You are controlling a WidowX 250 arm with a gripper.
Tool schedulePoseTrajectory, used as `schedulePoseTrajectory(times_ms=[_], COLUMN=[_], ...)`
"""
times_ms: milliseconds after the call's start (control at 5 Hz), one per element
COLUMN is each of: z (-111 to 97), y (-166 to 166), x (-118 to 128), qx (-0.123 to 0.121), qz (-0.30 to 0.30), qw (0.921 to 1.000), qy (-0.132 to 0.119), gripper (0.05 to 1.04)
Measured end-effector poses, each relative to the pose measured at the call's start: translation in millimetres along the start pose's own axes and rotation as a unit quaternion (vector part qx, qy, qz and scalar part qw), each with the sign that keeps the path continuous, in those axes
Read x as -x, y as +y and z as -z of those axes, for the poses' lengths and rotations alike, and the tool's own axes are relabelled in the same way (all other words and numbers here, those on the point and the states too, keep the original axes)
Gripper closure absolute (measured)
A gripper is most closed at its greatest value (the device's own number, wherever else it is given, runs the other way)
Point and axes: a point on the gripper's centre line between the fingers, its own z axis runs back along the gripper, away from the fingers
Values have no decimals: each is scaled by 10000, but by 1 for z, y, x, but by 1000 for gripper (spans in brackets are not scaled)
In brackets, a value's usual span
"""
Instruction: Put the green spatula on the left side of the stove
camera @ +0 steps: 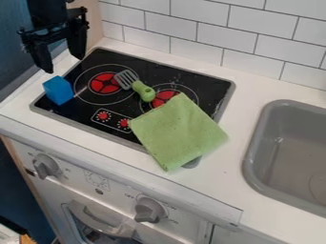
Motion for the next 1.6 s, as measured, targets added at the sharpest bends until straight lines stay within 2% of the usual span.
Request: schedulePoseTrajectory(times_ms=[200,400,600,1000,1600], z=[12,17,7,9,42], y=[2,-5,-17,-40,-81], x=[4,24,54,90,94], qx=[-149,-128,103,345,304], qz=[32,382,835,1437,1529], qw=[9998,9991,9964,9890,9877], qy=[129,158,89,60,95], gripper=[93,93,93,93,93])
